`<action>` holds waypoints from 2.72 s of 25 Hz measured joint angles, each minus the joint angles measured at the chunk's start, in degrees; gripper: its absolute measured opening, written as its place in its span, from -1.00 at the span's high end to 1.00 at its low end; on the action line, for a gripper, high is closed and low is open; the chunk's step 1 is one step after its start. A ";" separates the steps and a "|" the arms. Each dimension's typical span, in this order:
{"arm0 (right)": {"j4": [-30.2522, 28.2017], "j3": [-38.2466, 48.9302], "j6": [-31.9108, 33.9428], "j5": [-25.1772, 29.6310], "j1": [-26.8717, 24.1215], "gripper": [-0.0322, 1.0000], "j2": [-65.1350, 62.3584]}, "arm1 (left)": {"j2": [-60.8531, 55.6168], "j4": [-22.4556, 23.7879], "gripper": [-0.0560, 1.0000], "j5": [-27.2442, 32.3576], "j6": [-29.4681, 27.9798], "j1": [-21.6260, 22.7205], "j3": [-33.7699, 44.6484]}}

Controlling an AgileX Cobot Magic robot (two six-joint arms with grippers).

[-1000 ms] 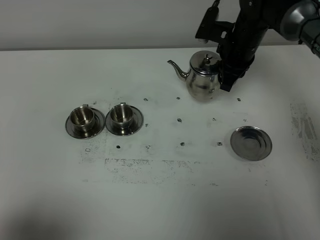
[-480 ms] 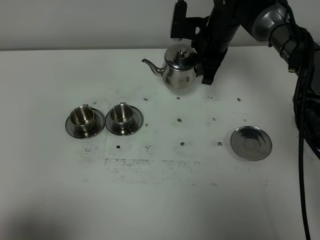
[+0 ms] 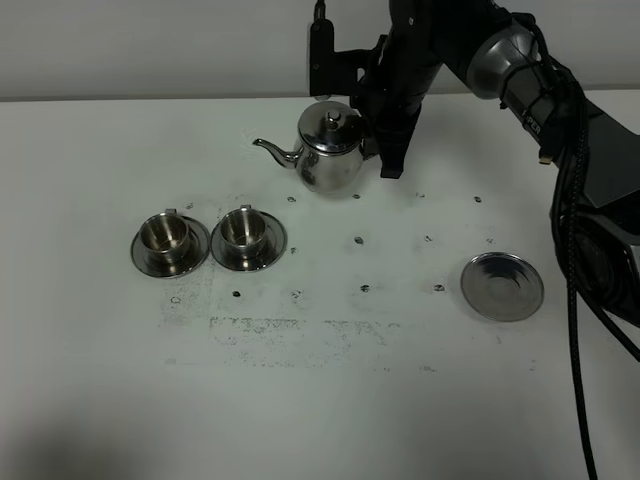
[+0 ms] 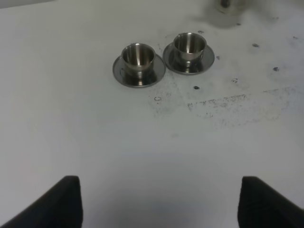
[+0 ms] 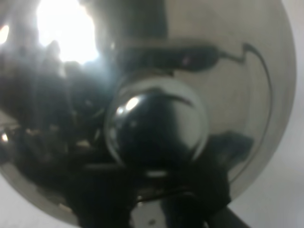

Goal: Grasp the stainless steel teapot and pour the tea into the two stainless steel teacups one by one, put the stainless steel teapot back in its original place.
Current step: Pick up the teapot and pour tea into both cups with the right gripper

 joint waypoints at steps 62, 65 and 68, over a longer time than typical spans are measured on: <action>-16.15 -0.22 -14.41 -30.60 12.05 0.61 4.00 | 0.00 0.00 -0.33 0.00 0.03 0.00 0.00; -16.14 -0.22 -14.68 -30.60 12.44 0.61 4.00 | 0.00 0.00 -0.33 0.00 0.03 0.00 0.00; -16.16 -0.22 -14.83 -30.68 13.06 0.61 4.06 | 0.00 0.00 -0.33 0.00 0.03 0.00 0.00</action>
